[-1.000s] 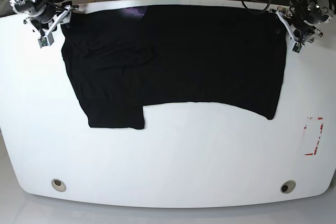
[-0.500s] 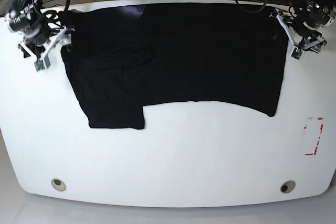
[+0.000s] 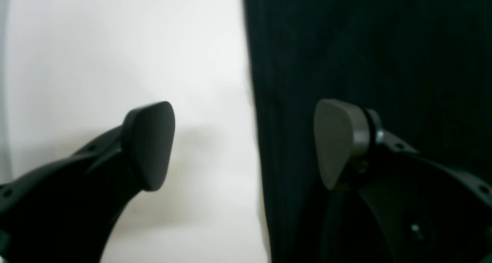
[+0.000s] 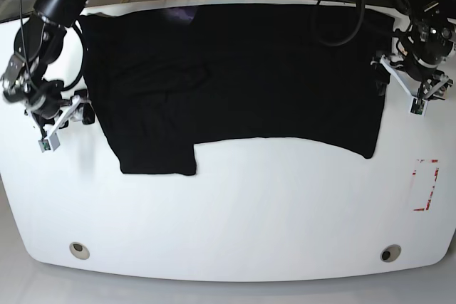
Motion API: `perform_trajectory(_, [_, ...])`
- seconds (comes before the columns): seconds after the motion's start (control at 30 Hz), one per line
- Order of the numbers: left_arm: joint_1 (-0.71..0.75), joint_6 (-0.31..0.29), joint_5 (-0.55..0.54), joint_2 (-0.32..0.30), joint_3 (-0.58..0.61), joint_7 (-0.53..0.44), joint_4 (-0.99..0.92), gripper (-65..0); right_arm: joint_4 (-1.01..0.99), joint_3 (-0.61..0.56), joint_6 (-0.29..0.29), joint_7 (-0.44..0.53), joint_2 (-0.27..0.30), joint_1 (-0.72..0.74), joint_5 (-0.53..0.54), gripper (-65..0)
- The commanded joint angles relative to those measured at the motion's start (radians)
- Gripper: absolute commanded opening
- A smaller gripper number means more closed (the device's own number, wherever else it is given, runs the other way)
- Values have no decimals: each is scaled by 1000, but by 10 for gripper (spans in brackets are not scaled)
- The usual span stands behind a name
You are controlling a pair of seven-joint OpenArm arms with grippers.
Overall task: Fold the T-shirt properly
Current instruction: 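Move both grippers to the shirt's hem and grasp it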
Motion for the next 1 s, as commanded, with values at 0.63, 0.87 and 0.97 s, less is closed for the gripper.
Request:
perform_trajectory(0.63, [-193, 2, 130, -33, -6, -20, -200, -124, -787, -455, 1, 523, 58, 361, 17, -235])
perform_trajectory(0.87, [-299, 2, 209, -34, -7, -20, -315, -122, -776, -458, 1, 525, 35, 322, 17, -287])
perform_trajectory(0.97, [-354, 2, 255, -34, -1, -22, -387, -122, -765, -460, 1, 525, 17, 318, 17, -388])
